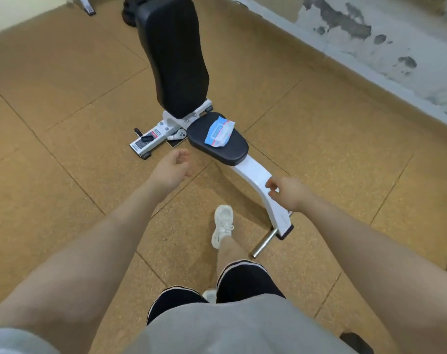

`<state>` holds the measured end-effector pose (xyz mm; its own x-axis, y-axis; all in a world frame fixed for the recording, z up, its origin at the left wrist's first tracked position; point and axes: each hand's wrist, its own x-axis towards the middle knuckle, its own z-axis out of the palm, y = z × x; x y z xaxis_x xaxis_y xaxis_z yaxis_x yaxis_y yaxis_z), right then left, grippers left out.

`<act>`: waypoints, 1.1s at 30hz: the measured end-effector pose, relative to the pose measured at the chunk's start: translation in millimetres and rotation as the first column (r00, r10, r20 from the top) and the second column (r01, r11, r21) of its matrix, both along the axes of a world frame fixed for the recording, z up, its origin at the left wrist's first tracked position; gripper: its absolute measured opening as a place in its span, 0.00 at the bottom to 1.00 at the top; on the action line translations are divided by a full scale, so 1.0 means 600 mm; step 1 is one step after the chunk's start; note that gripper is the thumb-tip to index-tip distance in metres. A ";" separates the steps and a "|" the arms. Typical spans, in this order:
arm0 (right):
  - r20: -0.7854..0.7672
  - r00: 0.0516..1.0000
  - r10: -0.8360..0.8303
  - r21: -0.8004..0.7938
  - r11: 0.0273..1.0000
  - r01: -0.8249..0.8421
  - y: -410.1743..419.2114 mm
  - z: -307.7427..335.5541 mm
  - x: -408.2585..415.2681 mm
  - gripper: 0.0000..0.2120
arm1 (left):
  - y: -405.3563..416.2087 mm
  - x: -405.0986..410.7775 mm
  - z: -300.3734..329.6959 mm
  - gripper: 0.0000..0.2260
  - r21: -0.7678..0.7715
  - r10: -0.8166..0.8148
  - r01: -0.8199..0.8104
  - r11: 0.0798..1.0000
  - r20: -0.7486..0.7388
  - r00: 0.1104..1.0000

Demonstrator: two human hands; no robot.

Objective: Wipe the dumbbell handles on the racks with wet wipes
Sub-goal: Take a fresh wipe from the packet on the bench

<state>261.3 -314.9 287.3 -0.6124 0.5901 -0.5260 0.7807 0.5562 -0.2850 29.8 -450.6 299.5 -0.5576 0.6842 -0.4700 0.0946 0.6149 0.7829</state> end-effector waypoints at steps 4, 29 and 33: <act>0.060 0.996 0.059 -0.006 0.998 -0.059 0.153 -0.090 -0.108 0.18 | 0.132 -0.079 -0.079 0.14 -0.064 -0.030 0.029 0.998 -0.003 1.000; 0.176 0.674 0.717 0.189 0.648 -0.738 0.576 -0.648 -0.551 0.23 | 0.570 -0.273 -0.686 0.33 -0.419 -0.292 0.173 0.891 -0.239 0.926; 0.138 0.729 0.671 0.167 0.710 -0.685 0.579 -0.636 -0.549 0.24 | 0.581 -0.311 -0.683 0.25 -0.390 -0.420 0.279 0.877 -0.343 0.840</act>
<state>-68.0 32.8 -94.3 -0.8579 0.1216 -0.4993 0.1841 0.9798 -0.0777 -156.7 -101.8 -110.5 -0.4963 0.7252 -0.4773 0.6149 0.6817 0.3965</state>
